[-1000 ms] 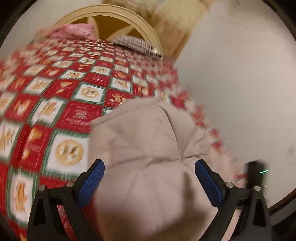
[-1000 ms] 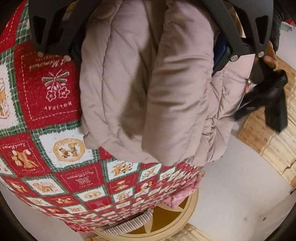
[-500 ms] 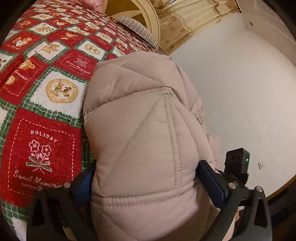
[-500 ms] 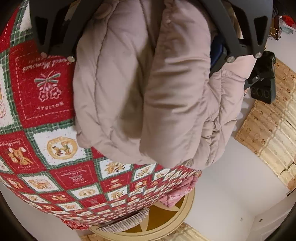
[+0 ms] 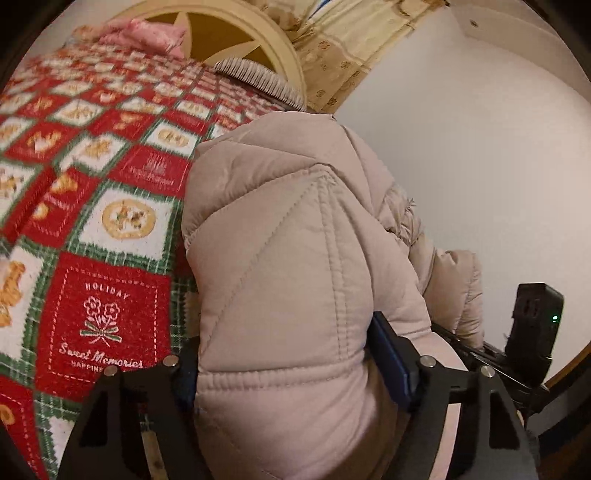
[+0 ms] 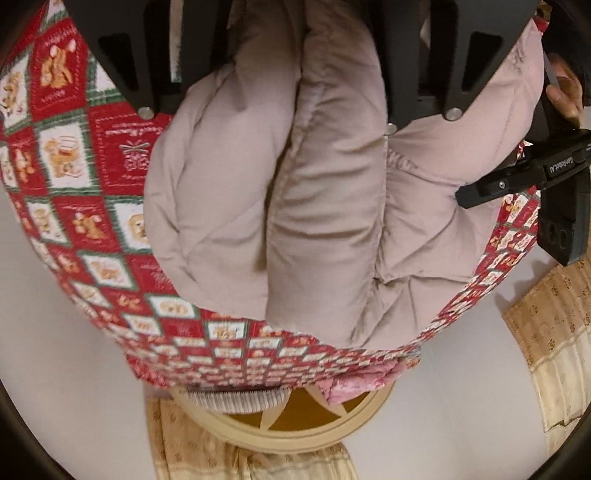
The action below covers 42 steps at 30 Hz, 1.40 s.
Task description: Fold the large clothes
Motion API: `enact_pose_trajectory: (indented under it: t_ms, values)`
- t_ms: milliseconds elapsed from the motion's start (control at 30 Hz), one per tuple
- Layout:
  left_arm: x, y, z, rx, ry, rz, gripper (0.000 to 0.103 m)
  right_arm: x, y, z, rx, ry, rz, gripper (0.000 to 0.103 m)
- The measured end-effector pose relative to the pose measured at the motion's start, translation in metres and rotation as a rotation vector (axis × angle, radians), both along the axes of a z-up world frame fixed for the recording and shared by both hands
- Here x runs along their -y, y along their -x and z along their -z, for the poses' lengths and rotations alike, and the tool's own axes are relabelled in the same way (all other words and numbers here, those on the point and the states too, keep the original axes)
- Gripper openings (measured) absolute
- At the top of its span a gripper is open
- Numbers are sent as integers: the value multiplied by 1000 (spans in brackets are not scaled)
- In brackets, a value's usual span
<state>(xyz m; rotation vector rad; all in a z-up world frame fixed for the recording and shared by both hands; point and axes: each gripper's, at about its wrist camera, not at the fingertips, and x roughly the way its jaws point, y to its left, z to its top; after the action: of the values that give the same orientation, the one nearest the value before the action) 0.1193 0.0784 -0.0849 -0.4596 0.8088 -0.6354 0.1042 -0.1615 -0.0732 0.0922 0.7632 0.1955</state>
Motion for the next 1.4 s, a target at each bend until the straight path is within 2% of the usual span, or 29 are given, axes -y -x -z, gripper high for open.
enact_pose_trajectory:
  t_ms: [233,467,800,1100,1267,1400]
  values:
    - [3,15,-13,46,-2,18,75,-6,29,-23,83,51,62,41]
    - [14,18,-24,86,-24,35,75,-13,50,-39,126,83,90,40]
    - [53,22,-43,121,-22,109,75,2,85,-62,194,91,136,39]
    - [136,23,-70,160,-4,254,75,44,115,-83,257,111,249,39]
    - [206,20,-77,173,-11,344,75,93,130,-90,262,127,357,39]
    - [261,13,-68,161,-58,384,75,140,134,-80,243,118,433,39]
